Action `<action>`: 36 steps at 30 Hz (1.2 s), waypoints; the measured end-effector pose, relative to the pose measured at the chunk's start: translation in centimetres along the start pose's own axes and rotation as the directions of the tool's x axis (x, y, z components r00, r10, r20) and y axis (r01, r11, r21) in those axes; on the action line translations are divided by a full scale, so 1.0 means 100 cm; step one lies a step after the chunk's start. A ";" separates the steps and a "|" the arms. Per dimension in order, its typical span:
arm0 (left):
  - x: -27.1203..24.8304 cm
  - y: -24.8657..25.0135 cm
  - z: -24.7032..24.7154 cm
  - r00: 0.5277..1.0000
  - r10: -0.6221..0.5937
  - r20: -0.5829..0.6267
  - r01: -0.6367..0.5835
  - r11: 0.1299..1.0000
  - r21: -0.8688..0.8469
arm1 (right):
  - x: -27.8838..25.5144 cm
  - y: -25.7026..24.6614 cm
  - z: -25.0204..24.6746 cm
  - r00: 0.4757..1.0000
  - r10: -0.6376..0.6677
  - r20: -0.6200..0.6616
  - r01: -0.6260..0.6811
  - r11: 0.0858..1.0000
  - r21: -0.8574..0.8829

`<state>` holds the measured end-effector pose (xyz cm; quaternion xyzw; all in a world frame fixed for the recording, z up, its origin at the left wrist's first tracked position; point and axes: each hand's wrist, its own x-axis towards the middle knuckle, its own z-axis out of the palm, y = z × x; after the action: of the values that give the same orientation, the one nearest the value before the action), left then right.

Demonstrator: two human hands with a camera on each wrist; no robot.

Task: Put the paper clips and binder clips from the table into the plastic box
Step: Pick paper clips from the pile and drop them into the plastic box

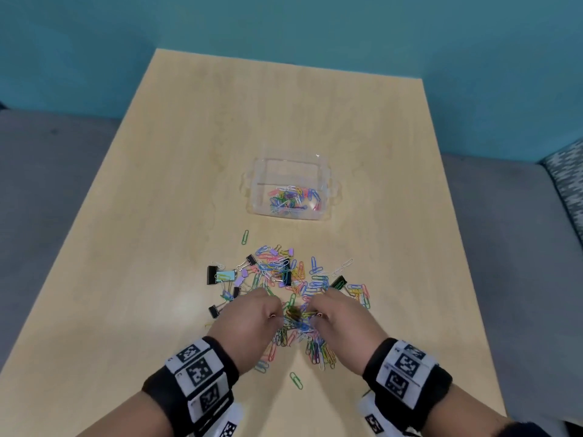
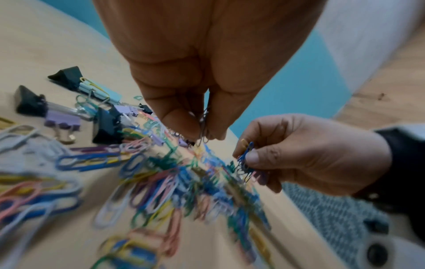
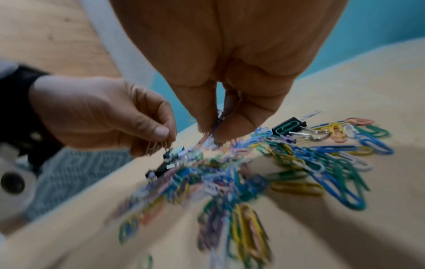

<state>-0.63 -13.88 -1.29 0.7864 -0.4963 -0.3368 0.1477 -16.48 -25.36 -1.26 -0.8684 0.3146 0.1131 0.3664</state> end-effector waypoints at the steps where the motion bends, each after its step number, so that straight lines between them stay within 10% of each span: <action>1: 0.003 0.003 -0.009 1.000 -0.016 0.007 0.016 0.998 -0.062 | 0.004 -0.002 -0.008 1.000 0.025 0.013 -0.026 0.996 0.084; 8: 0.075 0.013 -0.071 0.972 -0.199 -0.123 0.113 0.859 -0.499 | 0.079 -0.007 -0.073 0.980 0.189 -0.058 -0.116 0.788 0.604; 23: 0.149 0.016 -0.098 0.917 -0.312 -0.249 0.031 0.679 -0.734 | 0.159 -0.005 -0.106 0.915 0.300 -0.270 -0.111 0.830 0.547; 28: 0.101 -0.011 -0.064 0.953 -0.089 -0.289 0.086 0.996 -0.022 | 0.105 0.000 -0.070 0.978 -0.001 -0.211 -0.036 0.984 -0.172; 31: 0.092 -0.022 -0.039 0.984 -0.012 -0.178 0.079 0.924 0.374 | 0.106 -0.009 -0.042 0.981 -0.193 -0.001 0.172 0.876 -0.452; 36: 0.091 -0.028 -0.019 0.987 -0.021 -0.160 0.089 0.900 0.428 | 0.130 -0.025 -0.024 0.976 -0.219 0.018 0.192 0.810 -0.554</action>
<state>5.09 -20.76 -4.95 0.8364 -0.5237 -0.1615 -0.0033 -4.91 -31.78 -3.72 -0.9682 0.1814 0.1385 0.1025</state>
